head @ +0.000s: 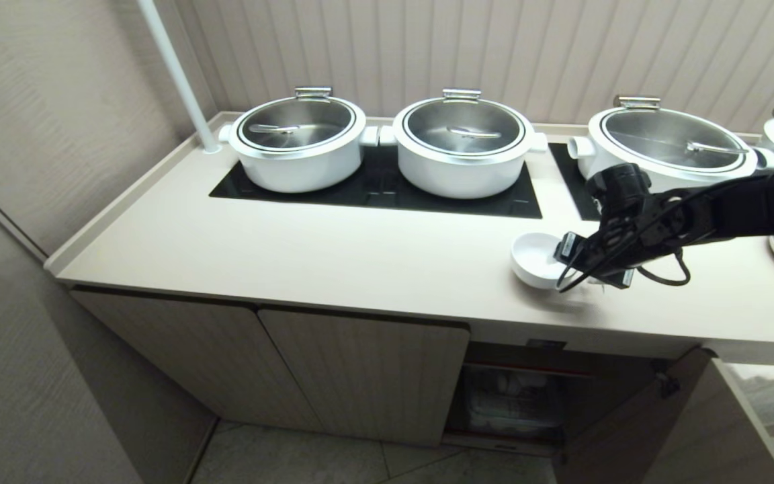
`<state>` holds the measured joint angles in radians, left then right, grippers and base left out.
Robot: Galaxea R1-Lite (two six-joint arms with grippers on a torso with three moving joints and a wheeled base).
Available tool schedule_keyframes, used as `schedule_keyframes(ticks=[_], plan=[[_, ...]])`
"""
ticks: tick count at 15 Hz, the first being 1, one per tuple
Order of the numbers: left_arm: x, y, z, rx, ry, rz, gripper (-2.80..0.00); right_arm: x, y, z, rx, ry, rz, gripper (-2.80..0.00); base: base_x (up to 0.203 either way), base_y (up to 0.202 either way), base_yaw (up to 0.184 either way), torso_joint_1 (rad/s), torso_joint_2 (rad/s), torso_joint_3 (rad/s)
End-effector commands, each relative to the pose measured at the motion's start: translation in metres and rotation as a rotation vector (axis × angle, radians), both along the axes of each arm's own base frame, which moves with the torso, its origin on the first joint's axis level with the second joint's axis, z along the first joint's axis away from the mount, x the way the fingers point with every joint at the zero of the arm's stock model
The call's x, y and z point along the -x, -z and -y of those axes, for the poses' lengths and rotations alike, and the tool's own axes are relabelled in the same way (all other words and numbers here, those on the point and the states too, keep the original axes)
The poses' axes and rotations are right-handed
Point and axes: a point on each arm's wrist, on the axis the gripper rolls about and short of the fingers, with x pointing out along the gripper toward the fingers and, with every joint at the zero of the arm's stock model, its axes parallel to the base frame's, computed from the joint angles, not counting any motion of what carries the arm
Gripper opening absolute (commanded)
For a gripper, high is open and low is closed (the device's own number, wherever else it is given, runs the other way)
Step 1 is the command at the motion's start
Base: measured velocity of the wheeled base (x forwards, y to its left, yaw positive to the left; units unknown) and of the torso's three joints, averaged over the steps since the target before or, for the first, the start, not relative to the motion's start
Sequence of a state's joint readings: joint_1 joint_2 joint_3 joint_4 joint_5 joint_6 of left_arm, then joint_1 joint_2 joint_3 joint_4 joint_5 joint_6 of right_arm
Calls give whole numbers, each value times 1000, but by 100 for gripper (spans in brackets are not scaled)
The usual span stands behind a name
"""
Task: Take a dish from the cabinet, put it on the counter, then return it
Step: Place it on the table
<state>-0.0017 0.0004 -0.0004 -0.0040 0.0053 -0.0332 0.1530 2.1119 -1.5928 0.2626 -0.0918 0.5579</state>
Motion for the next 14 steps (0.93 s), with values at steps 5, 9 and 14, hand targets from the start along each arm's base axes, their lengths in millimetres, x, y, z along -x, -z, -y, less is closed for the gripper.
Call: schedule_keyframes(ticks=[5,9,14], plan=[[0,0,0,1,-1,1,-280,4,-6,-2,12,6,18,0,0,0,0,0,0,0],[0,0,0,1,-1,2,-280,12,-4,-6,62,-17,29,0,0,0,0,0,0,0],[0,0,0,1,-1,1,-280,17,-9,-16,72,-27,100,0,0,0,0,0,0,0]])
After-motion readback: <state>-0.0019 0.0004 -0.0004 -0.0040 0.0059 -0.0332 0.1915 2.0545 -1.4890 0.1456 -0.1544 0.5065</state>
